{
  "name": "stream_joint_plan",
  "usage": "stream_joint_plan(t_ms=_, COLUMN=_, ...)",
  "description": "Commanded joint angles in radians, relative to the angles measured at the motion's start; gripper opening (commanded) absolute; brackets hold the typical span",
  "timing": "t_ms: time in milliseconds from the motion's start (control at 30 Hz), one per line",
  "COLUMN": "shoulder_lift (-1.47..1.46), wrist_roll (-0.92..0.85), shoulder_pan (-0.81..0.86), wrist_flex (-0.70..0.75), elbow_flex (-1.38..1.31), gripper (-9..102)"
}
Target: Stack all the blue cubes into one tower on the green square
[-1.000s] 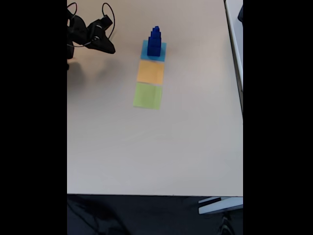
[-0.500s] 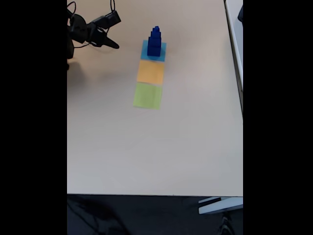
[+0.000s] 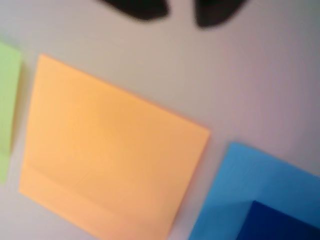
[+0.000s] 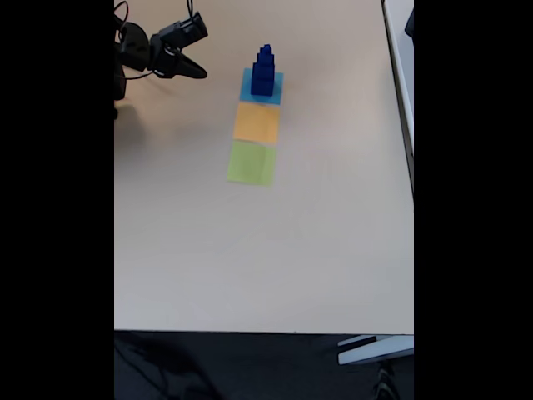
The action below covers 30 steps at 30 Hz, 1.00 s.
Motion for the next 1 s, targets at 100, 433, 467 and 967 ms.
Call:
stream_joint_plan(t_ms=100, shoulder_lift=-0.229, wrist_roll=0.006, shoulder_pan=0.009, wrist_flex=0.000, elbow_flex=-0.258, gripper=0)
stream_joint_plan(t_ms=433, shoulder_lift=-0.641, wrist_roll=0.137, shoulder_pan=-0.014, wrist_flex=0.086, elbow_flex=-0.667, gripper=0)
stream_joint_plan(t_ms=467, shoulder_lift=-0.673, wrist_roll=0.149, shoulder_pan=-0.015, wrist_flex=0.106, elbow_flex=-0.710, gripper=0)
stream_joint_plan(t_ms=967, shoulder_lift=-1.115, wrist_roll=0.365, shoulder_pan=-0.084, wrist_flex=0.356, elbow_flex=-1.319, gripper=0)
